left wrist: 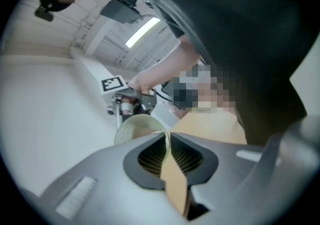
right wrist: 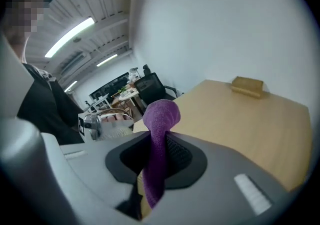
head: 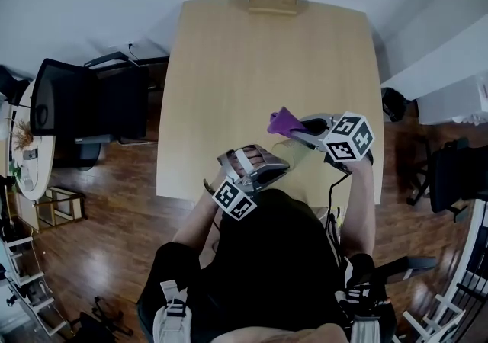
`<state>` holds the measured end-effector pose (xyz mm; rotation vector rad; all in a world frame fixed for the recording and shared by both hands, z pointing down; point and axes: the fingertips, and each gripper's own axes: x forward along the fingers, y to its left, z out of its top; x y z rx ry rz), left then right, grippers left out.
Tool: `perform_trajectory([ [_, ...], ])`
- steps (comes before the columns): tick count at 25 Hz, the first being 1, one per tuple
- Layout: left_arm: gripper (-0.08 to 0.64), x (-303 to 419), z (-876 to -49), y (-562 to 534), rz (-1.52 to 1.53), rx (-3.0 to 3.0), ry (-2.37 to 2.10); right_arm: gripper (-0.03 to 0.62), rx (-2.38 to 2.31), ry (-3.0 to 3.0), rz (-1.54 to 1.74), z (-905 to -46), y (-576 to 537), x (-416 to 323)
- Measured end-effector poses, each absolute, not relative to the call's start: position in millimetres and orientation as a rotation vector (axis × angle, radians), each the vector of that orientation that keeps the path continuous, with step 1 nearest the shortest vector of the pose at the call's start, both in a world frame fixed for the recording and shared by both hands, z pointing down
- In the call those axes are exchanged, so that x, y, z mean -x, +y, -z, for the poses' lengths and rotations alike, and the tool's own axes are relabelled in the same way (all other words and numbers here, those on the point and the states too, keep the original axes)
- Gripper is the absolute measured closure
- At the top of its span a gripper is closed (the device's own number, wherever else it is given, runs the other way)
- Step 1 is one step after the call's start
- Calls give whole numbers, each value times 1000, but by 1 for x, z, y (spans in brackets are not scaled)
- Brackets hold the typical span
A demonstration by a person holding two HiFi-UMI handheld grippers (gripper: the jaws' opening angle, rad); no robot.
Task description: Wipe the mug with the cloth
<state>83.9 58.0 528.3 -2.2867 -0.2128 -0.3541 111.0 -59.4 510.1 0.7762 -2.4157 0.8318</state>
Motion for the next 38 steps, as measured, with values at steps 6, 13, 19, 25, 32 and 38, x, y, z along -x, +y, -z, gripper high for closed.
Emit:
perform_trajectory([
  [6, 517, -69, -468, 1, -165, 3077, 109, 526, -1203, -2272, -941, -546, -62, -200],
  [13, 515, -60, -458, -67, -768, 3823, 330, 526, -1480, -2764, -610, -412, -67, -115],
  [19, 518, -71, -460, -60, -657, 3825, 317, 526, -1362, -2623, -431, -434, -70, -58],
  [25, 515, -54, -467, -61, -822, 3857, 330, 526, -1559, -2386, -404, -469, -79, -122],
  [32, 518, -32, -469, -75, -1351, 3922, 192, 526, -1792, -2510, -763, -468, -76, -186],
  [38, 517, -33, -456, -73, -1320, 3892, 73, 526, -1554, -2932, -879, -412, -73, -143],
])
